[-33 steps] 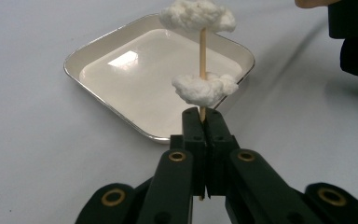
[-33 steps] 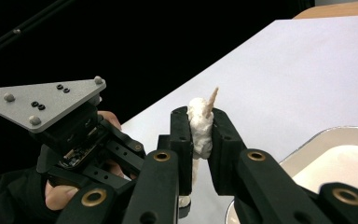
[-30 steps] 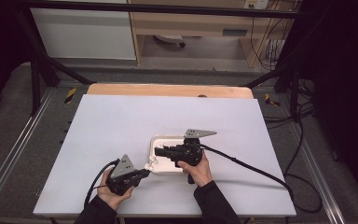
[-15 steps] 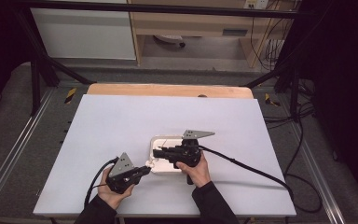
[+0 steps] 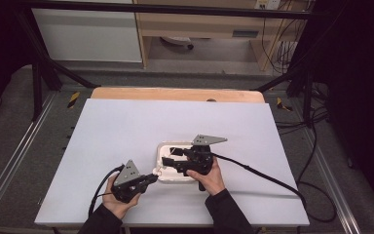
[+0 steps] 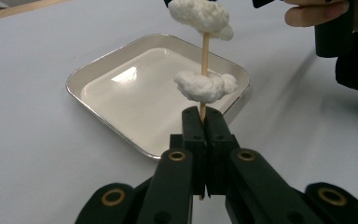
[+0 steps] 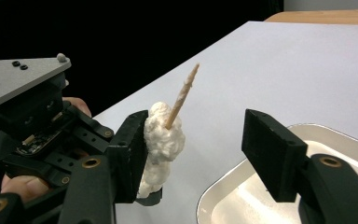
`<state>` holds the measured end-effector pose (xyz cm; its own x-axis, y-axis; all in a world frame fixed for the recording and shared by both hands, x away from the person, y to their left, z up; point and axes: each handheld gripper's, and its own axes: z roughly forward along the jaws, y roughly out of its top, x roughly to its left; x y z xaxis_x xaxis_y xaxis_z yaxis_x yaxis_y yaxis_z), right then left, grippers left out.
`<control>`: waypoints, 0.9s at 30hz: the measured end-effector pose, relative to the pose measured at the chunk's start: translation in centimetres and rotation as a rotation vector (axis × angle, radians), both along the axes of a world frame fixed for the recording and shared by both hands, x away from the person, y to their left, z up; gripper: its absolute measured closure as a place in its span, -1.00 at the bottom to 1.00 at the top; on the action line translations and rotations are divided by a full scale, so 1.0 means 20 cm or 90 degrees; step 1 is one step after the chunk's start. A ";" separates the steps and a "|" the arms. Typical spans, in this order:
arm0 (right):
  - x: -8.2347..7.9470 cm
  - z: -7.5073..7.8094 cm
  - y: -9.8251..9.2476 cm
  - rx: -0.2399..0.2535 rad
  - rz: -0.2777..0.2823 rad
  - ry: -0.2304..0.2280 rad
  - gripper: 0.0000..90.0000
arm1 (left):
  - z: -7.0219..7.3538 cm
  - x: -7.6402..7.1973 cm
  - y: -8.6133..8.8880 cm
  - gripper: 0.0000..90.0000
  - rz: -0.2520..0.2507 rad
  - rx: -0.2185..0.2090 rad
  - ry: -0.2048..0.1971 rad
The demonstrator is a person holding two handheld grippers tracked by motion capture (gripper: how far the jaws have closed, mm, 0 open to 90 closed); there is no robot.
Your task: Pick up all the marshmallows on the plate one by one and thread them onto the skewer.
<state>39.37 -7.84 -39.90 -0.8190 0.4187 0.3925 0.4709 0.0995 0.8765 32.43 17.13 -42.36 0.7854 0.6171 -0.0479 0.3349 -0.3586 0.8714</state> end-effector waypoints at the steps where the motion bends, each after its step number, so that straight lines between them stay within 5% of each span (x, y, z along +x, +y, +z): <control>1: 0.00 0.00 0.00 0.003 0.000 0.003 -0.07 | 0.00 0.00 0.00 0.99 0.002 0.001 0.004; 5: 0.00 0.01 -0.01 0.028 0.025 0.018 -0.27 | -0.01 0.02 0.03 0.99 0.012 -0.024 0.022; 11: -0.01 0.02 -0.02 0.003 0.018 0.008 -0.60 | -0.01 0.02 0.03 0.99 0.010 -0.015 0.013; 18: -0.01 0.00 -0.06 -0.075 -0.005 -0.011 -0.87 | -0.01 0.03 0.04 0.99 0.016 -0.012 0.025; 27: -0.02 -0.05 -0.18 -0.158 -0.016 -0.027 -0.98 | 0.00 0.04 0.06 0.98 0.025 -0.005 0.040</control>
